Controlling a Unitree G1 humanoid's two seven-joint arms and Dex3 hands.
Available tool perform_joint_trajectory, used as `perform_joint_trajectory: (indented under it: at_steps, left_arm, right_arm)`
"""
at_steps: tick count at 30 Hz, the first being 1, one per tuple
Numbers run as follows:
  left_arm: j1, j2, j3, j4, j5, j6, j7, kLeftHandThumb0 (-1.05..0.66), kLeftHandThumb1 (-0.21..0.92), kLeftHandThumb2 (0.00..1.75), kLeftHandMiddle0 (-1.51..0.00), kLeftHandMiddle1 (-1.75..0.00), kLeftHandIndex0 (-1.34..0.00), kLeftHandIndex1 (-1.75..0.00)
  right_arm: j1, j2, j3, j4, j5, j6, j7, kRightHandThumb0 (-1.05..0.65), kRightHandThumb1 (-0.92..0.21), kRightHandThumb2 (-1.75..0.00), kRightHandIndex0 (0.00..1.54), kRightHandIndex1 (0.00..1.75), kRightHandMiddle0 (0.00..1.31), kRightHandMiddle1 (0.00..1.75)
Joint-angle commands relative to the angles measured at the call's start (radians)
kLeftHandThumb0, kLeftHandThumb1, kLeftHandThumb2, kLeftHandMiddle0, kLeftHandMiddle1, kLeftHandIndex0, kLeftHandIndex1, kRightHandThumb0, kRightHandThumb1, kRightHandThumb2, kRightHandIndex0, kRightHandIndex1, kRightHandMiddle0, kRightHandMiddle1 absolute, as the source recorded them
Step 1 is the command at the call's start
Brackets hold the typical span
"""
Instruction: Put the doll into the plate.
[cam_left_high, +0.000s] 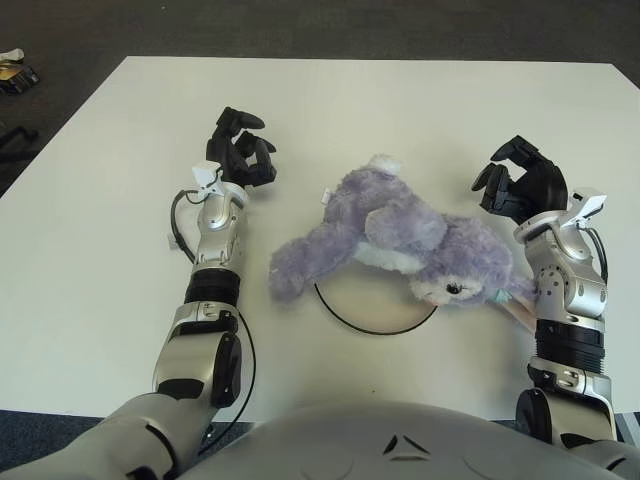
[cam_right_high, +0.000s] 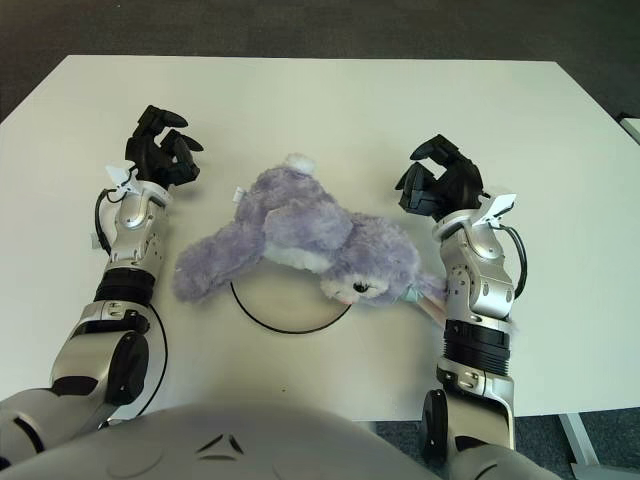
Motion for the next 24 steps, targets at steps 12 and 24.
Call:
perform_joint_trajectory:
  at_steps: [12,24]
  left_arm:
    - [0.024,0.009,-0.017,-0.003,0.042,0.004,0.005,-0.01,0.22,1.44,-0.57,-1.75,-0.56,-1.75]
    - [0.031,0.012,-0.024,-0.011,0.055,0.020,0.013,-0.01,0.25,1.40,-0.55,-1.75,-0.53,-1.75]
  right_arm:
    - [0.000,-0.027,0.012,-0.064,-0.031,0.026,-0.013,-0.01,-0.05,-1.58,0.82,1.75,0.65,1.60]
    - [-0.011,-0.103,-0.008,-0.140,-0.011,0.099,0.020,-0.02,-0.01,-1.63,0.86,1.75,0.66,1.61]
